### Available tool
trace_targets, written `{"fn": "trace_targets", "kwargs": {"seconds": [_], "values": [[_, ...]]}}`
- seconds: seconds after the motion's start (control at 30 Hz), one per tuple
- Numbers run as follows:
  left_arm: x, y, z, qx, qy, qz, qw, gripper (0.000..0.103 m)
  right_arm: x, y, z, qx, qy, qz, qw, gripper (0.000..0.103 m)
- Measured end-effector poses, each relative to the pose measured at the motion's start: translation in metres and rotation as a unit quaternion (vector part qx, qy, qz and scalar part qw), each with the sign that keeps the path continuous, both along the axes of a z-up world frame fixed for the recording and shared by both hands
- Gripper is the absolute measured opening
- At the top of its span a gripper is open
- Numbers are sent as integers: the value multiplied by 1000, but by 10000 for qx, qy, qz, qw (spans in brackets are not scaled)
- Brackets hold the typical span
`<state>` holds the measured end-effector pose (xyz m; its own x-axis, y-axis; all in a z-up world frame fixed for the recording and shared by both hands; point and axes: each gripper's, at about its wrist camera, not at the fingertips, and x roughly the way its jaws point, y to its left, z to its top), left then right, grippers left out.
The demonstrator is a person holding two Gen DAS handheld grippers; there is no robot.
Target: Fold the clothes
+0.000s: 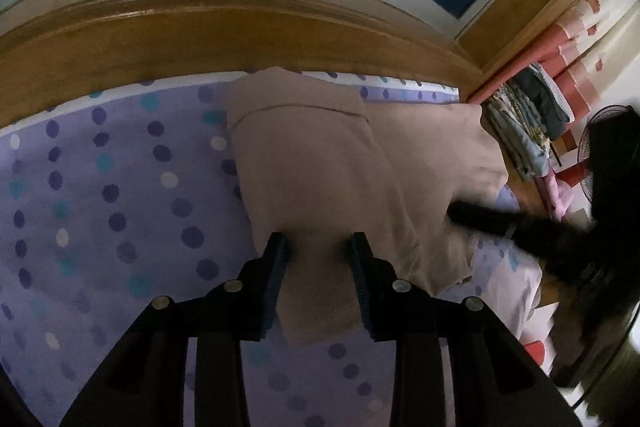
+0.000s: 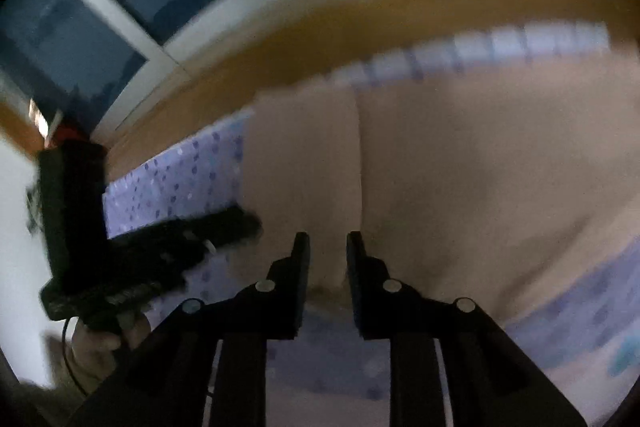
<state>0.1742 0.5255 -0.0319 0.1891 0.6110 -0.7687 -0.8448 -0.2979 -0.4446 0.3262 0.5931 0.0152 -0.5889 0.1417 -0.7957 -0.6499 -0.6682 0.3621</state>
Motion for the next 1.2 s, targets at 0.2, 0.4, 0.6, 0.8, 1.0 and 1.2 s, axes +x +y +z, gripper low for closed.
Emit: {"fn": "trace_targets", "kwargs": {"seconds": [0.2, 0.4, 0.6, 0.8, 1.0, 1.2], "values": [[1, -12, -12, 219, -200, 66, 9995, 38, -80, 25, 8, 447, -291, 1119, 9923, 42], [-6, -22, -20, 408, -546, 187, 9975, 38, -145, 25, -8, 1059, -1093, 1946, 9690, 42], [-3, -22, -19, 458, -469, 174, 9977, 38, -175, 16, -24, 1328, -1742, 2754, 9361, 40], [-3, -26, -21, 539, -590, 321, 9963, 38, -174, 35, -22, 1372, -1679, 2409, 9460, 6], [9, -24, -16, 458, -193, 289, 9983, 38, -162, 60, -12, 1277, -1392, 1905, 9634, 0], [13, -21, -13, 442, -100, 251, 9987, 38, -160, 55, -4, 947, -1362, 2429, 9557, 9]]}}
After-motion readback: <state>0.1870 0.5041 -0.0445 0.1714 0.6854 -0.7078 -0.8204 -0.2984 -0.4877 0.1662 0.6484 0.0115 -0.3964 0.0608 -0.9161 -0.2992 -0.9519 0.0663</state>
